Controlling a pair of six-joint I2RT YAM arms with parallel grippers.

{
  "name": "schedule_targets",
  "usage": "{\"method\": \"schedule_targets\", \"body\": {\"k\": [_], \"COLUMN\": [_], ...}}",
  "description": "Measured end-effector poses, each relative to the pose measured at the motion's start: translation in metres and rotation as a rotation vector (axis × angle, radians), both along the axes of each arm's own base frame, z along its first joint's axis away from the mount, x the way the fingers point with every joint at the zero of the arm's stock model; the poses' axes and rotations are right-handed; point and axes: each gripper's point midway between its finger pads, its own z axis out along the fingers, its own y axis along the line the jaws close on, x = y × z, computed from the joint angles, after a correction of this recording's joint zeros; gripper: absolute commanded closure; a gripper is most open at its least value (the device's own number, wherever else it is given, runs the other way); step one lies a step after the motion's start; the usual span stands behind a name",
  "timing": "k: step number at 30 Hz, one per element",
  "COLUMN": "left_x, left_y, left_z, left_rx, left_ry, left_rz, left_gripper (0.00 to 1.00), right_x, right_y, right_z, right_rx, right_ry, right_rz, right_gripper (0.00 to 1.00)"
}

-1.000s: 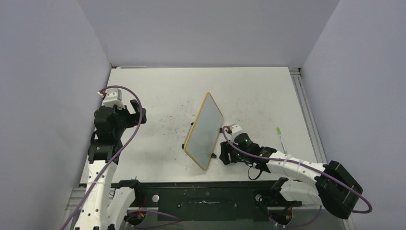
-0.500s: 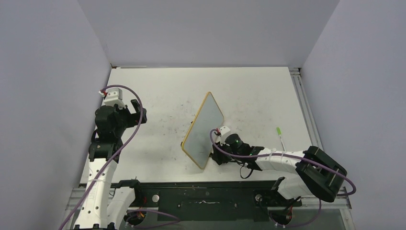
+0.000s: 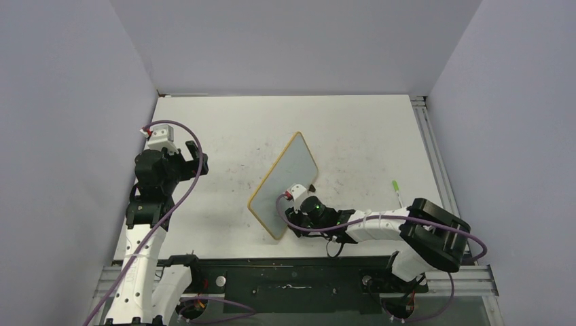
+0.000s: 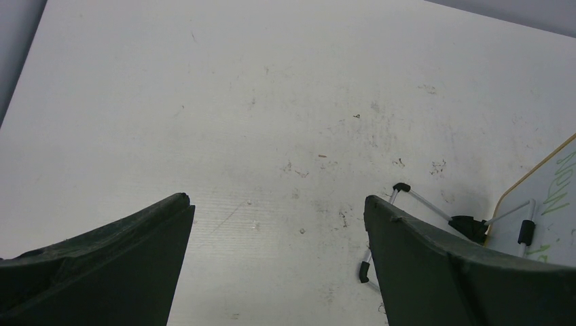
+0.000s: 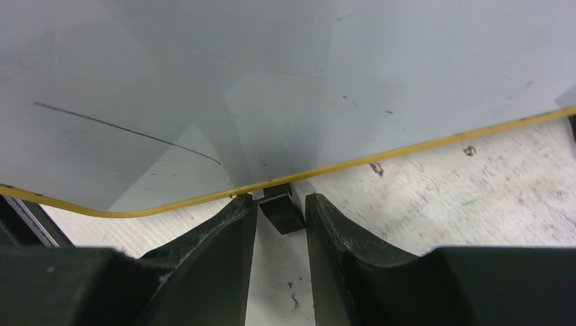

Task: Write a sentence on the whiteboard
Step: Adjust the whiteboard stand at the center of the board.

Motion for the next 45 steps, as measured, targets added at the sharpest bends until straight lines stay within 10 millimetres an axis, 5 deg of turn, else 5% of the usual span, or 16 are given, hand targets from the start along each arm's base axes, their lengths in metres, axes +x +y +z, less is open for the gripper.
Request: {"method": "schedule_targets", "body": {"k": [11, 28, 45], "left_x": [0.0, 0.0, -0.001], "left_y": [0.0, 0.0, 0.0], "left_z": [0.0, 0.001, 0.003], "left_rx": [0.0, -0.001, -0.001], "left_ry": [0.0, -0.002, -0.01], "left_rz": [0.0, 0.0, 0.001], "left_gripper": [0.04, 0.04, 0.04], "right_x": [0.004, 0.051, 0.099], "right_y": [0.034, 0.097, 0.117], "right_z": [-0.001, 0.002, 0.003], "right_rx": [-0.034, -0.003, 0.033], "right_ry": [-0.114, -0.159, -0.206], "right_rz": [-0.016, -0.212, -0.401], "right_gripper": [0.66, 0.81, 0.76]}}
